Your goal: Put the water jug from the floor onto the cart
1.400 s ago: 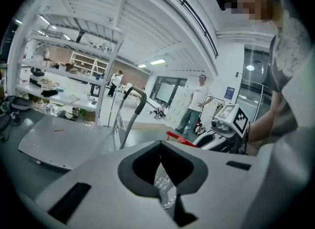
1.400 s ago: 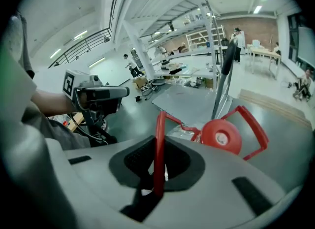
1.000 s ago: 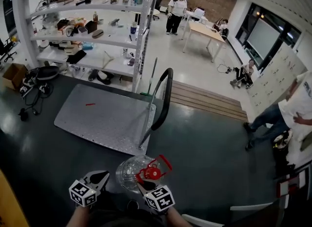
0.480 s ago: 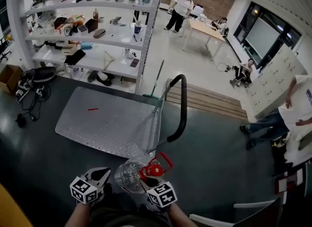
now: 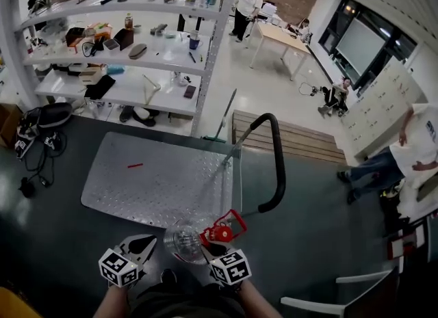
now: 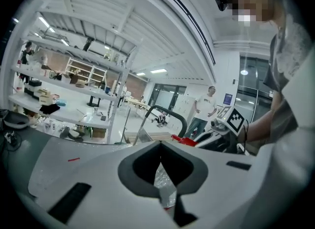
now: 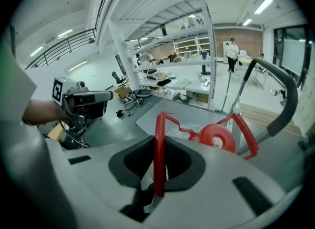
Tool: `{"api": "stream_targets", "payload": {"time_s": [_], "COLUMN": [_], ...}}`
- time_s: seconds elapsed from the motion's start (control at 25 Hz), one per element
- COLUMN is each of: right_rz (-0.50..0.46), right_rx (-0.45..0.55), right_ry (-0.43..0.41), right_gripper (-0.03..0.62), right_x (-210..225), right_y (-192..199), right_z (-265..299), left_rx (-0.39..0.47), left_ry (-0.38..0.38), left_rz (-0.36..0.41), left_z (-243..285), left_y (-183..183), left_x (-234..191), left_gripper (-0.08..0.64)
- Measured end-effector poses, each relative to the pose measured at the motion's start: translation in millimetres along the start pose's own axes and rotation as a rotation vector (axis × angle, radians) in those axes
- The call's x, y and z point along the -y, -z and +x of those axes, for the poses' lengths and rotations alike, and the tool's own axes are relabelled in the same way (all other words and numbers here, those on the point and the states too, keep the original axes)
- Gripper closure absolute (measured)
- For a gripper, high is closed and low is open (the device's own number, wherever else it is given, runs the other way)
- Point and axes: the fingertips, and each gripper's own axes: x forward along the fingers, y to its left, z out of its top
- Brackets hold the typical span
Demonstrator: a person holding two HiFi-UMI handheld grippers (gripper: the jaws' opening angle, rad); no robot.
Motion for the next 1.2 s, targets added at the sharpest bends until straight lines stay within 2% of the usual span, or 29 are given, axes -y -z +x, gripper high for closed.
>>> {"api": "stream_targets", "payload": {"time_s": [0.12,0.36,0.64,0.96,1.2], "right_rz": [0.017,0.057,0.073,0.040,0.018], "right_rx": [0.017,0.048,0.013,-0.046,-0.008], "right_ry": [0.016,0.029,0.027,0.016,0.063], "right_gripper": [0.560,0.560,0.558,0.558,0.558], "right_x": [1.4,21.1,73.3,135.0,185.8], "right_y": [-24.3,-64.7,-89.2,-119.9,-153.7], "right_z": [19.5,45.7,91.9,150.6,185.6], "left_rx": [-0.022,-0.006,0.000,-0.055,-0.085], "left_ry": [-0.011,-0.038,-0.076,-0.126,-0.142], "left_rz": [0.012,-0.020,-0.045,-0.078,-0.092], "left_z": [-7.9,1.2,44.2,92.5,132.9], "left_y": [-3.3,-15.8,-37.0,-57.5,-71.6], "left_x": [-31.8,-70.4,-102.9,-152.9,-183.4], "left_gripper": [0.552,0.552,0.552,0.552,0.552]}}
